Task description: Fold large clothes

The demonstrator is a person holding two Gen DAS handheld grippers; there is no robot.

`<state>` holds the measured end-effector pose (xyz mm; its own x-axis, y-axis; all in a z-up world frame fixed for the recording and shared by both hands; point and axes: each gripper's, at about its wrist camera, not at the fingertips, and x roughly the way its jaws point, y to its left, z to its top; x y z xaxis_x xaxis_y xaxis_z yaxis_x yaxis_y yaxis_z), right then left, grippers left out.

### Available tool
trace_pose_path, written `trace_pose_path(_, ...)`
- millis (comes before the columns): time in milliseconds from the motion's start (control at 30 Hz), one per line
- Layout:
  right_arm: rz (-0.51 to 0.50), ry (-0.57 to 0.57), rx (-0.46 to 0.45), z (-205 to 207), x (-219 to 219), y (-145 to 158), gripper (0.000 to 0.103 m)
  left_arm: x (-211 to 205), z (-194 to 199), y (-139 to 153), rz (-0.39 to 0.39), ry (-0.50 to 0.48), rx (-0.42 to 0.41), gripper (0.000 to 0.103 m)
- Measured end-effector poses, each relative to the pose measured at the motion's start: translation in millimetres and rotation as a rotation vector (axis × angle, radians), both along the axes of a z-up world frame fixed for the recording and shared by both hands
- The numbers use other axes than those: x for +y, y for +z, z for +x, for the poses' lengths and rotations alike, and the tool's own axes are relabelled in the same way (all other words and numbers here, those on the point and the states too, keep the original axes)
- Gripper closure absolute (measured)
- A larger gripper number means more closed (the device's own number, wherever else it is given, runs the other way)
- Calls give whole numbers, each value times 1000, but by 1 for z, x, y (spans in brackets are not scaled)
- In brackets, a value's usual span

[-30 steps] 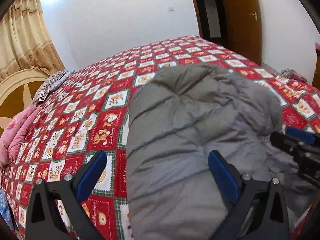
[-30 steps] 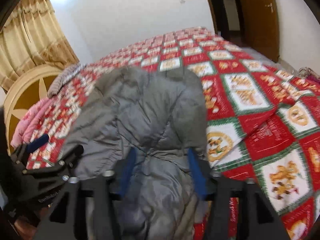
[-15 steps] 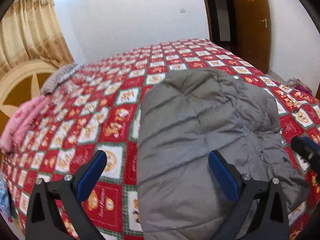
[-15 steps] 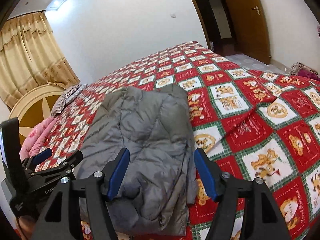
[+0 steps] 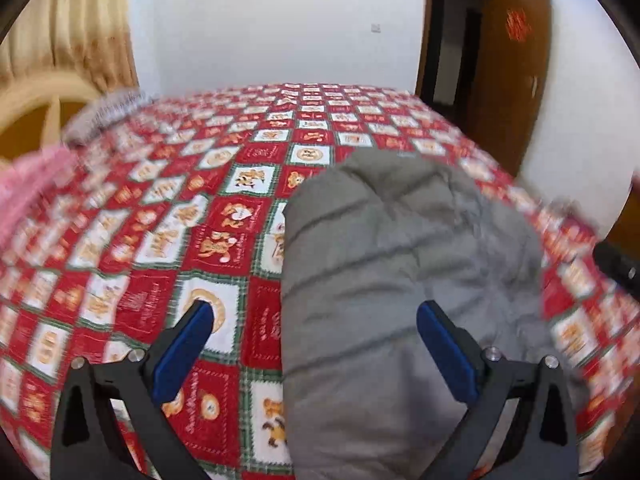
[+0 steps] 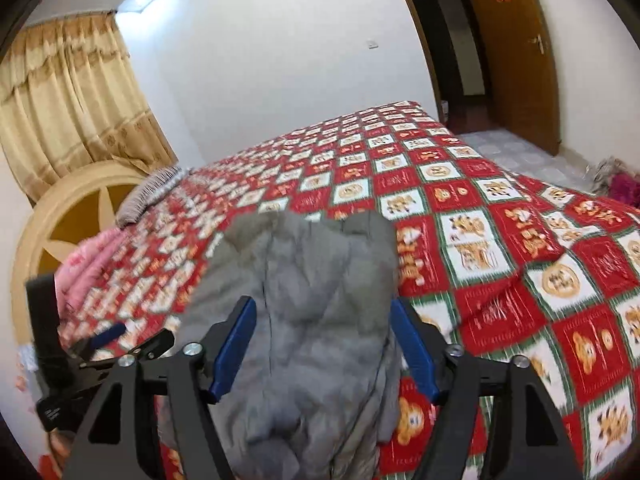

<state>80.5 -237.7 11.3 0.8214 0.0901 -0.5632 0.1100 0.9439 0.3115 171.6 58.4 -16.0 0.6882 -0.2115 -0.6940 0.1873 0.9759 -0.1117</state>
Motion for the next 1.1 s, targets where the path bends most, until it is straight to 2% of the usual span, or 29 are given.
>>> trace_pose_path(33,57,8,-14,5,-10,5,29,14,11,2,-95,3,36,0)
trace_pose_path(133,221,11,-58,22,-37,9,19,40,39,-3,-305,39,134,0)
trace_pose_path(167,224,-9,-48,28,-41,7,19,47,47,-8,-357,65,163,0)
trace_pose_path(233,189,-34,-15,40,-40,1,19,55,59,-19,-396,113,209,0)
trace_pose_path(300,148,-28,10,46,-34,-8,19,52,63,-25,-338,136,201,0)
trace_pose_path(367,97,-7,19,47,-24,-18,19,45,60,-26,-226,150,157,0)
trace_pose_path(467,23,6,17,49,-11,-22,19,31,60,-31,-109,135,129,0)
trace_pose_path(667,-123,36,-43,65,13,2,19,12,61,-24,2,93,74,0)
trace_pose_path(800,-187,106,-60,107,34,24,21,-10,73,-11,76,63,35,0)
trace_pose_path(900,-274,175,-14,146,56,18,23,-25,89,-3,164,73,-6,0)
trace_pose_path(933,-313,176,15,161,60,11,24,-28,94,-2,180,75,-11,0)
trace_pose_path(967,-340,169,43,171,62,5,32,-33,104,-1,198,78,-9,0)
trace_pose_path(1000,-367,149,96,185,60,-7,45,-36,109,-1,203,78,-1,0)
trace_pose_path(1033,-370,128,134,193,56,-18,50,-41,120,-4,204,72,20,0)
trace_pose_path(1100,-324,80,186,204,40,-38,51,-50,131,-10,202,63,45,0)
